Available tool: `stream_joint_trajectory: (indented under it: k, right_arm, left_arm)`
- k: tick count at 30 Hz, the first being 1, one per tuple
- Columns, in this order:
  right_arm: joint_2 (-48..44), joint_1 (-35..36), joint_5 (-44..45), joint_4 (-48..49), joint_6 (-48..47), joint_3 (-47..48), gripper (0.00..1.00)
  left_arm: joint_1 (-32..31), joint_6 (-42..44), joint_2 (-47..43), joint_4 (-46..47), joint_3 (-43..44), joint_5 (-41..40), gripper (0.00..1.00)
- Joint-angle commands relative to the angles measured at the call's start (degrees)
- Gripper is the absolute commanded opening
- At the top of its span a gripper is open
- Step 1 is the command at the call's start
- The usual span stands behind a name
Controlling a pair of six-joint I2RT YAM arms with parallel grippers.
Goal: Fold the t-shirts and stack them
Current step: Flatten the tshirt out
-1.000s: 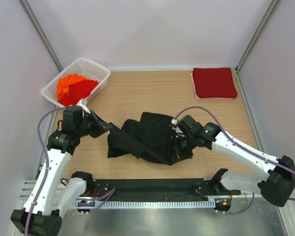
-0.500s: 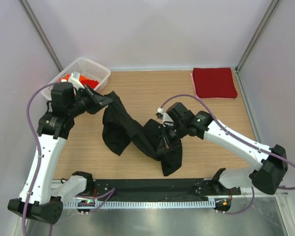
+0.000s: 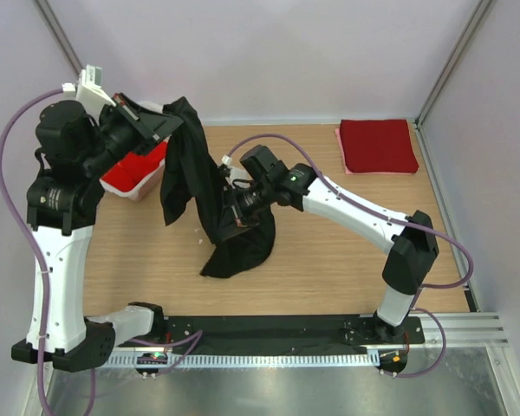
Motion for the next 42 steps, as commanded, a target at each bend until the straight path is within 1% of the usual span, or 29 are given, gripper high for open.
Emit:
stream_joint_trajectory:
  k: [1,5,7,8,9,10,12,14,18,22,23,27,31,35,38,40,41,42]
  right_arm:
    - [-3.3,0.3,-2.5,3.5,2.9,1.2,0.01]
    - [-6.5,-1.1,0.1,1.2,0.7,-5.3,0.01]
    - [-8.0,-2.9,1.8,-0.3,-0.4,-8.2,0.01]
    - [-9.3,-3.5,2.5,-2.0,-1.1,-8.9,0.01]
    - [-10.0,-4.6,3.1,-3.1,-2.8,-9.5,0.01]
    - [-10.6,-5.1,3.9,-4.0,-3.7,-9.6,0.01]
    - [-12.3,-6.0,6.1,-7.7,-6.3,-10.3,0.01]
    - [-13.5,-6.6,9.3,-11.1,-8.1,-10.9,0.01]
    - [-17.3,-9.3,13.1,-14.1,-10.1,-13.9,0.01]
    - [-20.3,-15.3,15.1,-14.1,-9.6,-17.3,0.01]
    - [-20.4,-18.3,15.3,-14.4,-9.7,-17.1,0.01]
    - [-18.8,-22.8,17.2,-16.5,-11.4,-12.8,0.01]
    - [-14.9,-24.0,19.4,-18.6,-12.6,-6.2,0.01]
    - [-11.6,-25.4,19.9,-20.8,-13.0,-3.1,0.01]
    - [-11.5,-25.4,18.8,-20.7,-13.2,-3.9,0.01]
    - [-12.3,-25.5,17.9,-20.6,-13.5,-6.5,0.01]
    - [-12.5,-25.4,17.3,-20.3,-13.8,-7.7,0.01]
    - [-12.9,-25.3,14.8,-20.3,-14.1,-8.9,0.01]
  left_arm:
    - [0.3,1.2,0.3,0.7,4.0,0.7,0.00]
    - [0.3,-0.2,0.5,3.3,-0.1,4.5,0.00]
    - [0.2,-1.9,0.3,6.8,-5.7,8.1,0.00]
    - [0.3,-3.4,0.4,7.9,-7.5,9.4,0.00]
    - [0.2,-4.3,0.7,8.9,-11.5,10.8,0.00]
    - [0.2,-5.0,1.3,10.8,-13.2,13.0,0.00]
    - [0.2,-5.5,2.8,11.4,-15.9,15.3,0.00]
    - [-1.0,-5.4,5.0,11.3,-16.4,16.6,0.00]
    - [-3.2,-5.3,6.9,11.9,-15.9,15.7,0.00]
    - [-3.9,-5.3,7.4,12.4,-14.9,14.9,0.00]
    - [-3.8,-5.2,7.3,12.4,-15.0,14.9,0.00]
    - [-4.7,-4.2,7.2,12.4,-17.2,16.1,0.00]
    - [-7.8,-2.5,7.4,12.2,-20.1,17.4,0.00]
    - [-10.7,-0.3,6.8,10.2,-21.7,15.3,0.00]
    - [-11.3,0.8,5.9,8.8,-22.0,13.7,0.00]
    - [-11.3,1.7,4.7,7.1,-21.4,10.9,0.00]
    - [-11.0,1.9,3.6,6.3,-20.0,7.6,0.00]
    - [-10.8,2.9,3.1,5.4,-18.8,5.9,0.00]
